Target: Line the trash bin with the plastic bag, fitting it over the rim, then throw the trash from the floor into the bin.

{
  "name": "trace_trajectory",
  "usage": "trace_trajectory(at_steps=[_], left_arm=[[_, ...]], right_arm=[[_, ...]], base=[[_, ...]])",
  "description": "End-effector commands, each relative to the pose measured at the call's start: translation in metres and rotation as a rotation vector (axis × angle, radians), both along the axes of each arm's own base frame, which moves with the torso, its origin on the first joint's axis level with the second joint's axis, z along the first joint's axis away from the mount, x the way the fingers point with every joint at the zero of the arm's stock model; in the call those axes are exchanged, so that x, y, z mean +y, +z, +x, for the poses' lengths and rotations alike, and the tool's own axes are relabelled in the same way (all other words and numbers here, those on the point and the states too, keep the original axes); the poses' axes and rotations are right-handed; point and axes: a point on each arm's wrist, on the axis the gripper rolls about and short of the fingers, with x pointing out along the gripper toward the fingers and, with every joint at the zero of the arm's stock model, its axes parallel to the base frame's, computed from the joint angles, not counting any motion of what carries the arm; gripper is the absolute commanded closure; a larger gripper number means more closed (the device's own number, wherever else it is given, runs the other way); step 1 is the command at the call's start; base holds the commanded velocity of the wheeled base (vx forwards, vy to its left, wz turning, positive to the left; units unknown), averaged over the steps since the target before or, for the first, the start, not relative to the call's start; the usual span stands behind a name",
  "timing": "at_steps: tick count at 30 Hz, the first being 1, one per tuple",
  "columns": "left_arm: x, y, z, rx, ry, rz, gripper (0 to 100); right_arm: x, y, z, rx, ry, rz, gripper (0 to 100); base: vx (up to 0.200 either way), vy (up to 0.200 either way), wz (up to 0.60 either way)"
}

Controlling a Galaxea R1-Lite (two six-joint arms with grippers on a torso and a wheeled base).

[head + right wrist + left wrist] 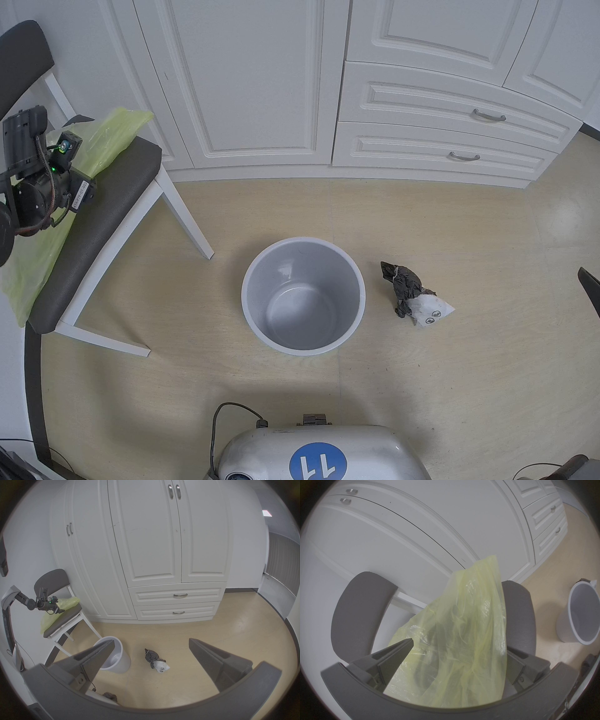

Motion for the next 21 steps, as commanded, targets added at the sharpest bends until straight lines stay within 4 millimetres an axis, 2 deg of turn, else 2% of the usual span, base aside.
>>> trace_trajectory(at_steps=[1,9,10,17,21], left_arm=[[0.002,0.030,-0.010,-0.034,-0.036,-0.052,0],[0.005,0.029,-0.011,0.047,-0.065,-0.113,0],[0.010,0.025,-0.009,0.075,-0.072,-0.121,0],[0.022,0.019,-0.003,0.088,-0.054,-0.127,0],[0.022,0.018,-0.003,0.090,-0.060,-0.126,0]], right_arm=[[0.000,0.000,0.001,0.002,0.001,0.000,0],[0.000,0.000,0.001,0.003,0.001,-0.001,0],[0.000,-0.001,0.001,0.005,0.001,0.000,0],[0.000,0.000,0.001,0.002,0.001,0.000,0],[0.000,-0.001,0.001,0.006,0.001,-0.001,0]], base=[[0.000,0.000,0.00],[0.000,0.000,0.00],[0.000,0.000,0.00],[0.000,0.000,0.00],[0.000,0.000,0.00]])
